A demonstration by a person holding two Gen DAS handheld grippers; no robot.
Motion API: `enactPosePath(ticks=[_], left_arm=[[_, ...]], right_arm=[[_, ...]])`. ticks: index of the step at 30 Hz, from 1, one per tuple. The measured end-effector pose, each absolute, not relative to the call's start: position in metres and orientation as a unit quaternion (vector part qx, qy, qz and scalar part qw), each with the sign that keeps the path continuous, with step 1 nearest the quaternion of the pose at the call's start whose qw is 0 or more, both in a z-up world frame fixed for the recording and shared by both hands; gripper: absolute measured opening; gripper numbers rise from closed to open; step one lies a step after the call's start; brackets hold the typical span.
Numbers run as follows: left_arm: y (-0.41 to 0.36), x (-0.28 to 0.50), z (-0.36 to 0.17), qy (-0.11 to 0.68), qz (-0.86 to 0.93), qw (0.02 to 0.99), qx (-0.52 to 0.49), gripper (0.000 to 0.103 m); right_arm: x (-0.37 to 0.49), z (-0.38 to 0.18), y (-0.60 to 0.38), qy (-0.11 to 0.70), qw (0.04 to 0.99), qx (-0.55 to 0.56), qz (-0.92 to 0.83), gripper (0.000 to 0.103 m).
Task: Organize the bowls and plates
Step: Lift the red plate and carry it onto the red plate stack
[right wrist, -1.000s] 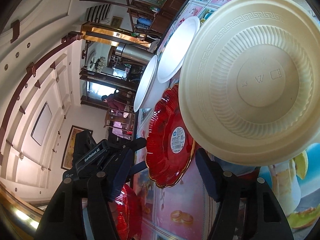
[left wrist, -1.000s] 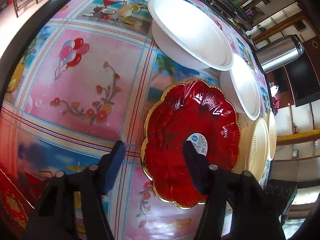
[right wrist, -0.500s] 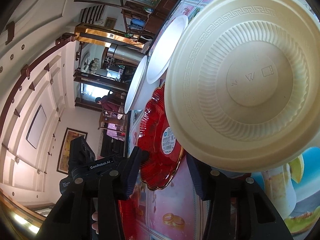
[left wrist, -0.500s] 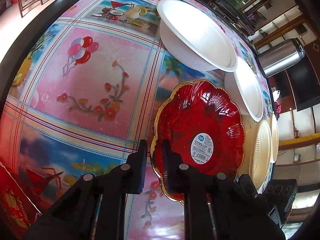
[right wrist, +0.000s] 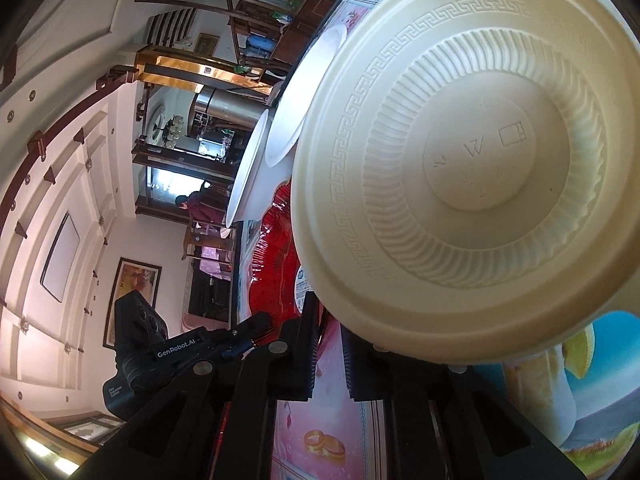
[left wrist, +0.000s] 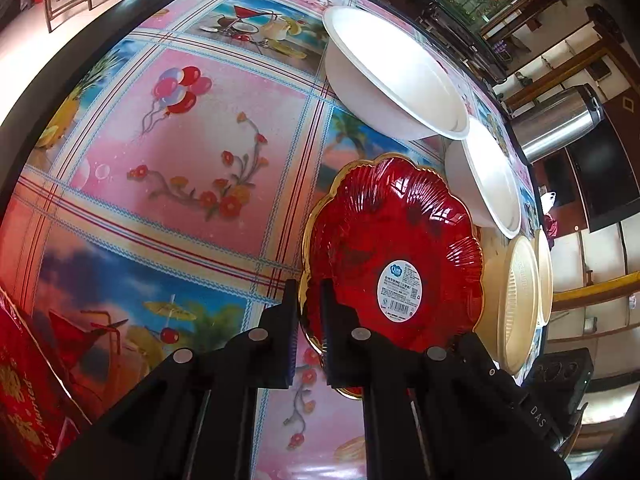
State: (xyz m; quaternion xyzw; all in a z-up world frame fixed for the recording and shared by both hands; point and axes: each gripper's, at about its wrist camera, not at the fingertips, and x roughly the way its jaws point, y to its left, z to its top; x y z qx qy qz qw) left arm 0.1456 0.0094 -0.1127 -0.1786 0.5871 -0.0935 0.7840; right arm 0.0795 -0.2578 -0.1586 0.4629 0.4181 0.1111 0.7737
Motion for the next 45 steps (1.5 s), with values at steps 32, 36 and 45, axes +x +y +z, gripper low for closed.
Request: enactPosePath(ticks=[32,36,45], left_arm=[[0.135,0.009,-0.014,0.449,-0.038,0.869,-0.206,0.007],[0.165,-0.012,-0.012,0.439,-0.007,0.876,-0.2,0.008],[0.208,-0.027,-0.042,0.461,0.035,0.861,-0.212,0.008]], right_arm=[[0.036,-0.066,-0.157,0.361,0.83,0.339,0.257,0.011],[0.034,-0.062,-0.118,0.378,0.823,0.315,0.283,0.011],[0.03,-0.084,-0.04,0.442,0.8,0.264,0.309,0.011]])
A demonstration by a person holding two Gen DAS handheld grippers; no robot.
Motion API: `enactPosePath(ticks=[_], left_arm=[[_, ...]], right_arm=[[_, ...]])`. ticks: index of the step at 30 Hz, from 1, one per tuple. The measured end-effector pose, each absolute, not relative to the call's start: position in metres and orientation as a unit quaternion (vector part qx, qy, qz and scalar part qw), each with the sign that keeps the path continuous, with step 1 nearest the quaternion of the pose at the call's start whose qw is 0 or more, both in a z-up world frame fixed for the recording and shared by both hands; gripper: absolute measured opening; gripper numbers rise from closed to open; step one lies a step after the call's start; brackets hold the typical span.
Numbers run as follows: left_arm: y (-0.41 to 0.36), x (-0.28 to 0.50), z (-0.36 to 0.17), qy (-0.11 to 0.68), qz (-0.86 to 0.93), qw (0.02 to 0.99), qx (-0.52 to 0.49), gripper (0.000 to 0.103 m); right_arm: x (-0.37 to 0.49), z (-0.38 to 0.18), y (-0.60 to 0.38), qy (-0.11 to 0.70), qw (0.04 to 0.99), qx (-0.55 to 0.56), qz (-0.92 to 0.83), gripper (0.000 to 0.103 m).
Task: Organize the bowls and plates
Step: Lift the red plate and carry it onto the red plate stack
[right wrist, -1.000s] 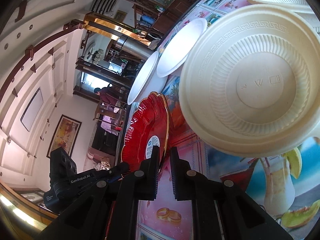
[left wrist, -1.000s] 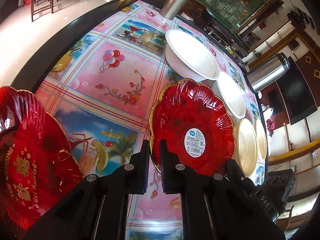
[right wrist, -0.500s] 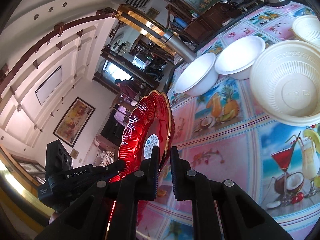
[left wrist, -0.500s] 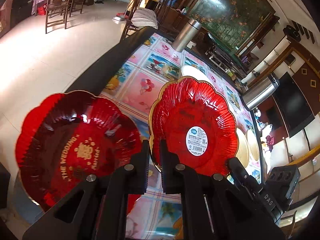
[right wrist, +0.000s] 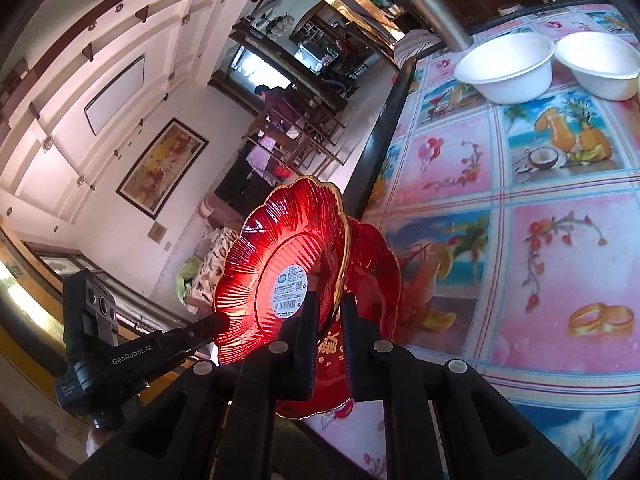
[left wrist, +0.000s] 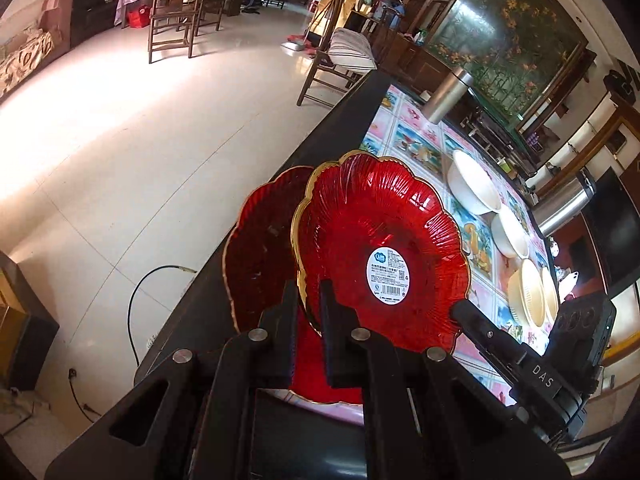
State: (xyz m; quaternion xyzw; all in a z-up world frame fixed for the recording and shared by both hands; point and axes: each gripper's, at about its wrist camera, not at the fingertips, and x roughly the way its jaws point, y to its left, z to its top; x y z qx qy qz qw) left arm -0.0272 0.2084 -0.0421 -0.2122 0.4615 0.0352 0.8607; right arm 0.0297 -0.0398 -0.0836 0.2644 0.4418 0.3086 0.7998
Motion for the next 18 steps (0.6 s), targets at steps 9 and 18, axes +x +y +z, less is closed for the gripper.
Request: enactPosePath(ticks=[9,18], left_arm=[[0.209,-0.019,-0.071,0.496,0.039,0.844,-0.202,0.008],[0.203,-0.02,-0.068,0.494,0.074,0.858,-0.12,0.008]], right_arm=[[0.032,-0.109,-0.014,0.489,0.791,0.23,0.288,0.011],[0.029,-0.107,0.0,0.491,0.805,0.184,0.278,0.011]])
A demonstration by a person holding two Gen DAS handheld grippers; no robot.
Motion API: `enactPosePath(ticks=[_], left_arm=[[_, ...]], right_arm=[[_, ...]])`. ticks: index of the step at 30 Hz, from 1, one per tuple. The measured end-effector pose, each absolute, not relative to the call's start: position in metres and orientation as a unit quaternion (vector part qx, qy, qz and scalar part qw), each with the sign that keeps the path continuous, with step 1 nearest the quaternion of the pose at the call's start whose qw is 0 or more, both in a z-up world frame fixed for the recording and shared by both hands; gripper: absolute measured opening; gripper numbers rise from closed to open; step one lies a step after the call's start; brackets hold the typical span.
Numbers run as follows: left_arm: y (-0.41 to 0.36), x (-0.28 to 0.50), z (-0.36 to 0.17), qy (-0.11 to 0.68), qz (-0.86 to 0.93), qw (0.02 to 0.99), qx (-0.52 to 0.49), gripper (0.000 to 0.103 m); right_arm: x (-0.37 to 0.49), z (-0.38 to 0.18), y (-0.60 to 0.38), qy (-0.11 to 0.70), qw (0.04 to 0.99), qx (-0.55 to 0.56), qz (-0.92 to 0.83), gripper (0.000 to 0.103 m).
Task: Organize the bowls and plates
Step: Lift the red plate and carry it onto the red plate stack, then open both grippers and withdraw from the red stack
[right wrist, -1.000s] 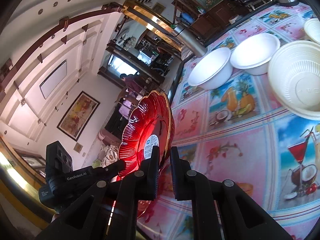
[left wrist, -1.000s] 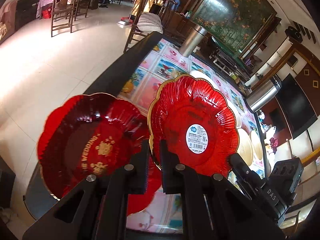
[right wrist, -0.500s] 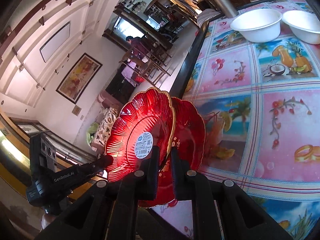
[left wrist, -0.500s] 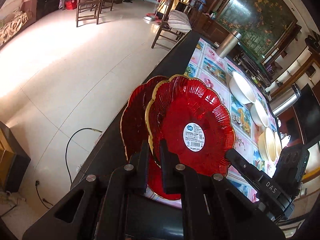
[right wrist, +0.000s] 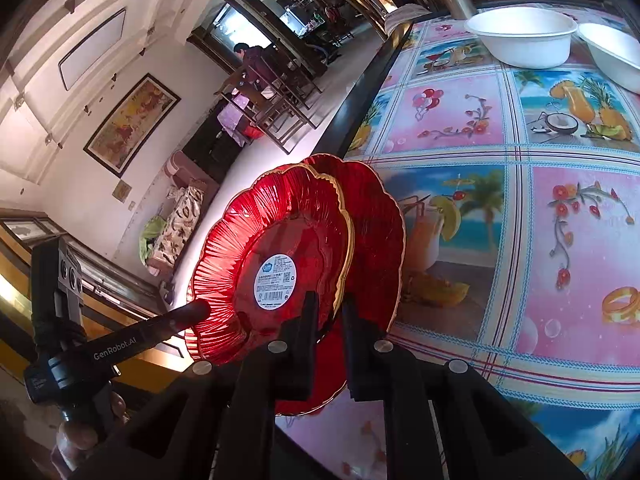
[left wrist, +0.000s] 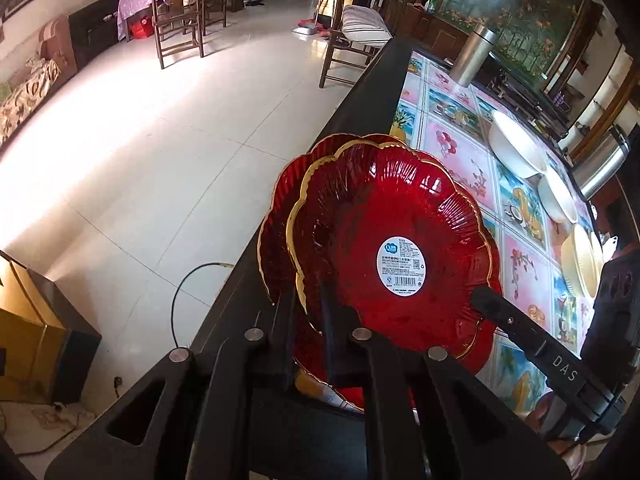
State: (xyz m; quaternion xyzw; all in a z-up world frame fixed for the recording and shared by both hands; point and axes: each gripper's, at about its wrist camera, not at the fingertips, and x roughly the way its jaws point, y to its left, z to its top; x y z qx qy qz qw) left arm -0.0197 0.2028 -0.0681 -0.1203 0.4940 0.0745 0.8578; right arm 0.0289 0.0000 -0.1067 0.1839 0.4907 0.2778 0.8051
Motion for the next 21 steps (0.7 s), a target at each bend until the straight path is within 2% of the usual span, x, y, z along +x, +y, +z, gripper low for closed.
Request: enactPosePath(ticks=[6,9,12,14,19,21], left_arm=[[0.196,-0.023,-0.052,0.459,0.124,0.878,-0.049,0.01],[0.197,-0.024,-0.046,0.452,0.119,0.882,-0.057,0.01],[0.195,-0.025,-0.043,0.449,0.111,0.884,-0.062,0.01],[0.19,-0.026,-0.043,0.45,0.104,0.885,-0.063,0.01],[0.172,-0.026,-0.041,0.452,0.075,0.886,-0.074,0.01],[0.161,-0.025,-0.038,0.45,0.065,0.888,-0.067,0.01]], right_arm=[[0.029,-0.102,0.006,0.481,0.821,0.154,0.265,0.014],[0.028,-0.098,0.01,0.482,0.827,0.127,0.261,0.016],[0.021,-0.089,0.018,0.473,0.839,0.072,0.257,0.031],[0.013,-0.079,0.018,0.45,0.856,0.049,0.25,0.05],[-0.001,-0.05,-0.007,0.39,0.874,0.085,0.277,0.051],[-0.002,-0.044,-0.024,0.376,0.883,0.104,0.263,0.057]])
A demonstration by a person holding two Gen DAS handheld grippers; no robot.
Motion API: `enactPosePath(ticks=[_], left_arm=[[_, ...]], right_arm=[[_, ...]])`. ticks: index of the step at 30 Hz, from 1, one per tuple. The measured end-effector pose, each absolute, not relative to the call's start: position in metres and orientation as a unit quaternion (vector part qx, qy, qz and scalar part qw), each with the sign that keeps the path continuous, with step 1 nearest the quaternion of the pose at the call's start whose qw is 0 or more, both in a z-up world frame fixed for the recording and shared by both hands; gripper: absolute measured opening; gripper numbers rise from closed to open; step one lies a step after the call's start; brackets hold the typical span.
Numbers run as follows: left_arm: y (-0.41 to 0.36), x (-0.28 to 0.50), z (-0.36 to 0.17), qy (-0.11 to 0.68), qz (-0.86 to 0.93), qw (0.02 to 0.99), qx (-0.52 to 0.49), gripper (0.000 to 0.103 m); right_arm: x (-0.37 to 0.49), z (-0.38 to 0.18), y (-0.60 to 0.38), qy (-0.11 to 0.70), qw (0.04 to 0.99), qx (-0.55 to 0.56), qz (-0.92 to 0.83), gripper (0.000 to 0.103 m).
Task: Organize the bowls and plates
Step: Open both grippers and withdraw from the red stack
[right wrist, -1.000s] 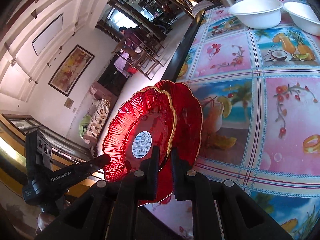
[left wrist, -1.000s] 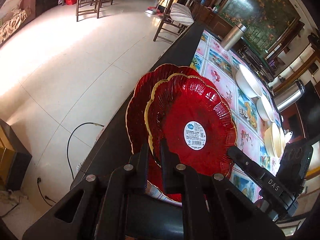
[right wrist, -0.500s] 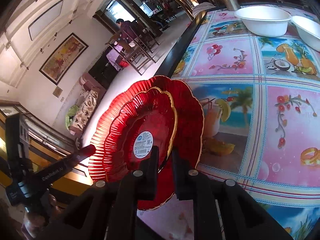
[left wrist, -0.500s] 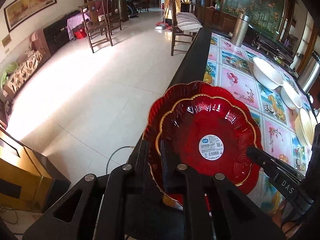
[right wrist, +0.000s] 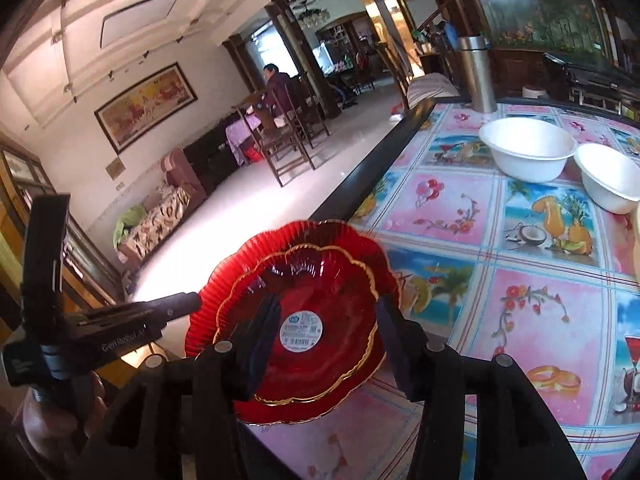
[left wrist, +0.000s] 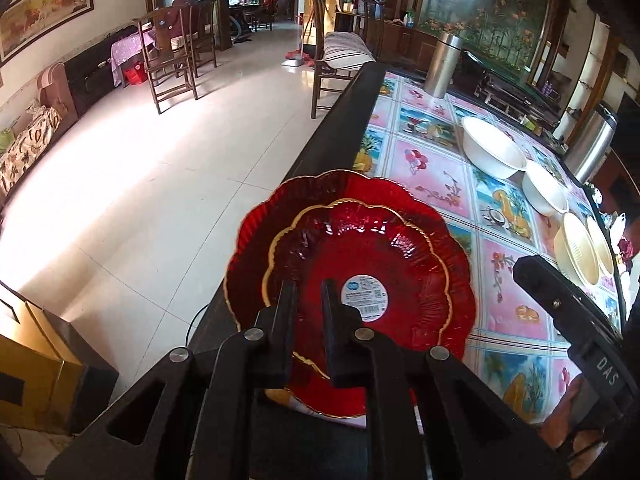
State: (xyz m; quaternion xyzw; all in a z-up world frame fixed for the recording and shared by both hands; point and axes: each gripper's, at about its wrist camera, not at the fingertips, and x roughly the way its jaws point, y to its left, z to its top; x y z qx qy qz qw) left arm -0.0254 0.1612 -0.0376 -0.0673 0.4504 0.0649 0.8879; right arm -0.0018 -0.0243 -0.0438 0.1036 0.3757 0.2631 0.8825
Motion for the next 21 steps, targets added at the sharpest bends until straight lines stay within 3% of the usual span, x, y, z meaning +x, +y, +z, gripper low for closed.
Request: enactPosePath(ticks=[7,9,11,12,21], left_arm=[[0.103,-0.022,-0.039,0.461,0.002,0.886,-0.044,0.011],[0.082,-0.02,-0.045,0.47,-0.017,0.882,-0.034,0.021],[0.062,-0.017,-0.05,0.479,-0.033,0.877,-0.025,0.043],[0.051,-0.015,-0.052,0.482,-0.042,0.875,-0.02,0.046],[-0.025,0.021,-0.049,0.5,-0.107,0.858,-0.046,0.046]], right_arm=[[0.005,-0.053,-0.092,0.377,0.889,0.154,0.209,0.059],[0.003,-0.056,-0.113,0.376,0.891,0.163,0.194,0.059],[0.001,-0.059,-0.135,0.373,0.894,0.171,0.178,0.059],[-0.001,-0.06,-0.146,0.372,0.895,0.177,0.171,0.06],[0.004,-0.05,-0.244,0.352,0.886,0.268,0.139,0.063]])
